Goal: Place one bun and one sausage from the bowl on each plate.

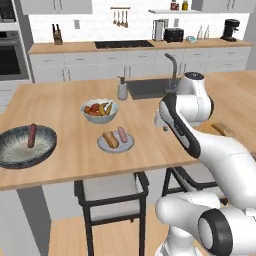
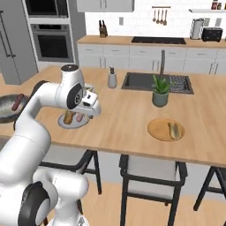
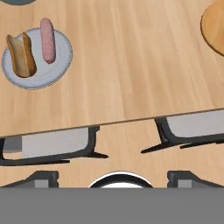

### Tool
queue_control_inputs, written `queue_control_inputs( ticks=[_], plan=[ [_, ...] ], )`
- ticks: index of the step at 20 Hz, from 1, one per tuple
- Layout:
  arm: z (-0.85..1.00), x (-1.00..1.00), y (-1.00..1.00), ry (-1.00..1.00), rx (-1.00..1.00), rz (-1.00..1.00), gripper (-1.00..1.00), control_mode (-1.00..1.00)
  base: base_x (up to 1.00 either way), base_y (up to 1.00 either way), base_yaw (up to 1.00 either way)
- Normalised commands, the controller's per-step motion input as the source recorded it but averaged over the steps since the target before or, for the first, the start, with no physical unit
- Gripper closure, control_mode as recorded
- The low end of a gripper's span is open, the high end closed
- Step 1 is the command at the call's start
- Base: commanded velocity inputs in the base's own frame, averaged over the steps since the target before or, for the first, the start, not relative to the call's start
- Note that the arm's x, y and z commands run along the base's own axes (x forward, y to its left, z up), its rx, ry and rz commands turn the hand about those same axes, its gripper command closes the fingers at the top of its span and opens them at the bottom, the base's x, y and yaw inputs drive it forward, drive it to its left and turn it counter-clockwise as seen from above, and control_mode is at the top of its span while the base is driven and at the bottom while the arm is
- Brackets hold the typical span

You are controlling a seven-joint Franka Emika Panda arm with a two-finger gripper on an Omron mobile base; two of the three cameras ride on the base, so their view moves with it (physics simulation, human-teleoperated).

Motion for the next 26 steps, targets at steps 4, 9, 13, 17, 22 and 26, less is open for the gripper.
queue_control_inputs(
  ticks=[4, 9, 13, 17, 22, 26],
  plan=[
    [0.00, 0.00, 0.00, 0.00, 0.00, 0.00, -1.00, 1.00, 0.17, 1.00, 0.00],
    [0.00, 0.00, 0.00, 0.00, 0.00, 0.00, -1.00, 1.00, 0.31, 1.00, 0.00],
    [0.00, 0.00, 0.00, 0.00, 0.00, 0.00, -1.00, 1.00, 0.27, 0.81, 0.00],
    [0.00, 0.00, 0.00, 0.00, 0.00, 0.00, -1.00, 1.00, 0.29, 0.63, 0.00],
    [0.00, 0.00, 0.00, 0.00, 0.00, 0.00, -1.00, 1.00, 0.48, 0.10, 0.00],
    [0.00, 0.00, 0.00, 0.00, 0.00, 0.00, -1.00, 1.00, 0.61, 0.00, 0.00]
  ],
)
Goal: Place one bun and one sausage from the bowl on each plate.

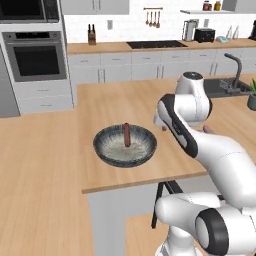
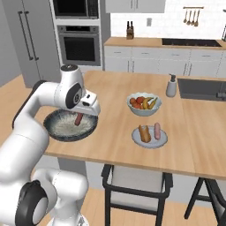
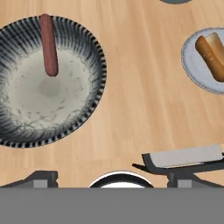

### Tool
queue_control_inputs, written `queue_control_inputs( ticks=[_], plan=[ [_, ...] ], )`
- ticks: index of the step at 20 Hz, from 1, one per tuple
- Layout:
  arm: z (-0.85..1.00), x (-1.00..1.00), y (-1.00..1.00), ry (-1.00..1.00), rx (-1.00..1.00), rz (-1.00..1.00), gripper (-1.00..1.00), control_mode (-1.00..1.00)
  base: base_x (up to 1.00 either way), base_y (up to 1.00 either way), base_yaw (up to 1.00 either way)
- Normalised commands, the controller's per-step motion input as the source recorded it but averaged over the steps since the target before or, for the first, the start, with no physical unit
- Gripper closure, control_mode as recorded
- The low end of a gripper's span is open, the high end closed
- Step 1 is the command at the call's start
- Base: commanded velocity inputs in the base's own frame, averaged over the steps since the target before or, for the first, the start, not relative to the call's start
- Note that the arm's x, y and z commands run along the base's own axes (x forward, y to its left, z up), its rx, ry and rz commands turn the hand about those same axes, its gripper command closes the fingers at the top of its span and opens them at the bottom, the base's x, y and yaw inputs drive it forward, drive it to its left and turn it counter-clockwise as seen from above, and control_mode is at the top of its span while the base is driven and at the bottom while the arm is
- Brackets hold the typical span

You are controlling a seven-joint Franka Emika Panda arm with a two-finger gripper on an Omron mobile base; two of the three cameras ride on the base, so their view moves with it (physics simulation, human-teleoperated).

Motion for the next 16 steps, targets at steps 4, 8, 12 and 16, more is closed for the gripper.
queue_control_inputs(
  ticks=[4, 8, 12, 16],
  plan=[
    [0.00, 0.00, 0.00, 0.00, 0.00, 0.00, -1.00, 1.00, 0.49, 0.00, 0.00],
    [-0.16, 0.38, 0.66, 0.00, -0.02, 0.00, -1.00, -1.00, 0.00, 0.00, 0.00],
    [-0.16, 0.53, 1.00, 0.00, 0.00, 0.00, -1.00, -1.00, 0.00, 0.00, 0.00],
    [-0.09, 0.68, 0.79, 0.00, 0.01, 0.00, -1.00, -1.00, 0.00, 0.00, 0.00]
  ],
)
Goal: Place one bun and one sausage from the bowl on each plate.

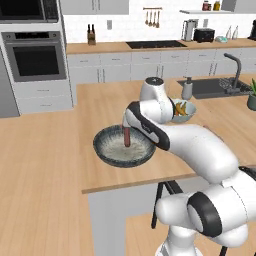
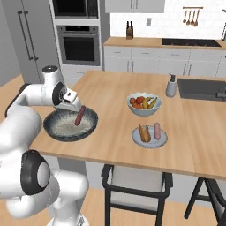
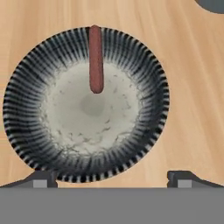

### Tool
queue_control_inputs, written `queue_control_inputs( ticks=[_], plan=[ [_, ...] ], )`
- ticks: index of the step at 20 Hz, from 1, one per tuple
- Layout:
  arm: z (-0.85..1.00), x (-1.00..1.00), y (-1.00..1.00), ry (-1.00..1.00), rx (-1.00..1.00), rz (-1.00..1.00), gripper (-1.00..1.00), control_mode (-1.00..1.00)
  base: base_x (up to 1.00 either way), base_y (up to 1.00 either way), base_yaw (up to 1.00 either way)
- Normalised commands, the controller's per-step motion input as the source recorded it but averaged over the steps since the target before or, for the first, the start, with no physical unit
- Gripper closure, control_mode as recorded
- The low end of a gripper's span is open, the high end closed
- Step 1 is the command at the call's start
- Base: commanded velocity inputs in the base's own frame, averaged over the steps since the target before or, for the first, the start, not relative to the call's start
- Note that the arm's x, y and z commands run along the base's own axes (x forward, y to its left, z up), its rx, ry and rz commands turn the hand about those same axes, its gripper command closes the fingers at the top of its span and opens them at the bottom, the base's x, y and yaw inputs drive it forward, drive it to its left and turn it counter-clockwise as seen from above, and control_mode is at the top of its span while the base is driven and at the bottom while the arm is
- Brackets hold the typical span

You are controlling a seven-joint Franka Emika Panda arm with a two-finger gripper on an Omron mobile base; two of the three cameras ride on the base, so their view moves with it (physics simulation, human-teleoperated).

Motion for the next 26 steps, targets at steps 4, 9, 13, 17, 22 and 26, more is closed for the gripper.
queue_control_inputs(
  ticks=[4, 9, 13, 17, 22, 26],
  plan=[
    [-0.23, 0.85, 0.22, 0.00, 0.06, 0.00, -1.00, -1.00, 0.00, 0.00, 0.00],
    [-0.39, 0.66, 0.28, 0.00, 0.00, 0.00, -1.00, -1.00, 0.00, 0.00, 0.00],
    [-0.54, 0.37, 0.14, 0.00, 0.00, 0.03, -1.00, -1.00, 0.00, 0.00, 0.00],
    [-0.57, 0.18, 0.09, 0.00, 0.00, 0.04, -1.00, -1.00, 0.00, 0.00, 0.00],
    [-0.28, 0.17, -0.06, 0.00, 0.00, 0.01, -1.00, -1.00, 0.00, 0.00, 0.00],
    [-0.21, 0.53, -0.16, 0.00, 0.00, 0.00, -1.00, -1.00, 0.00, 0.00, 0.00]
  ],
)
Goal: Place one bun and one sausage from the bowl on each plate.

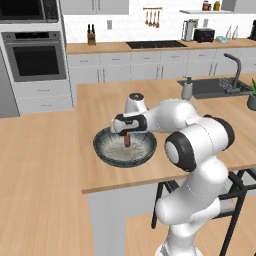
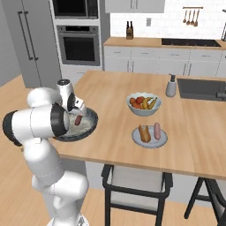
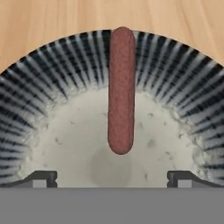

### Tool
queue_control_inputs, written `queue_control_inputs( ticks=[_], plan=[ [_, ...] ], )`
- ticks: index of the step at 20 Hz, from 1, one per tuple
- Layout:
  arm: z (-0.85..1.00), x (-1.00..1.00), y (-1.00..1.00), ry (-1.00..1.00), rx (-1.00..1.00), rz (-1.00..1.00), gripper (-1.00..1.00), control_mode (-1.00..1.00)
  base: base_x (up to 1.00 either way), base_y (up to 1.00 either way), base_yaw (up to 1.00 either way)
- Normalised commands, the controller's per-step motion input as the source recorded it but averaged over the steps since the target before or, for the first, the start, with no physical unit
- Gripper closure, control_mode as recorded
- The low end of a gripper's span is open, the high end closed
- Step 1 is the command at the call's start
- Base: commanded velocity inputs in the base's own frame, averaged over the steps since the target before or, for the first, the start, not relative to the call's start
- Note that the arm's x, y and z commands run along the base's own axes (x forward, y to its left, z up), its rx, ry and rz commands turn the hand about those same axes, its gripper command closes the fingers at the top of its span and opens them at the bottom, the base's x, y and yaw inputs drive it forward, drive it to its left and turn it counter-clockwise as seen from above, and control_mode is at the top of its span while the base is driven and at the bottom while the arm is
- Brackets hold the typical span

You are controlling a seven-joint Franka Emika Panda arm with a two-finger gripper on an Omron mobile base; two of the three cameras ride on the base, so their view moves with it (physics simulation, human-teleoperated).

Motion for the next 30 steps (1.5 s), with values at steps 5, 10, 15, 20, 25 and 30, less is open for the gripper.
queue_control_inputs(
  ticks=[5, 10, 15, 20, 25, 30],
  plan=[
    [-0.22, 0.62, -0.02, 0.00, 0.00, 0.00, -1.00, -1.00, 0.00, 0.00, 0.00],
    [-0.39, 0.40, 0.00, 0.00, 0.00, 0.00, -1.00, -1.00, 0.00, 0.00, 0.00],
    [-0.34, 0.15, 0.00, 0.00, 0.00, 0.00, -1.00, -1.00, 0.00, 0.00, 0.00],
    [-0.23, 0.12, 0.00, 0.00, 0.00, 0.00, -1.00, -1.00, 0.00, 0.00, 0.00],
    [-0.03, 0.02, 0.00, 0.00, 0.00, 0.00, 1.00, -1.00, 0.00, 0.00, 0.00],
    [0.44, -0.28, 0.00, -0.01, -0.01, 0.00, 1.00, -1.00, 0.00, 0.00, 0.00]
  ],
)
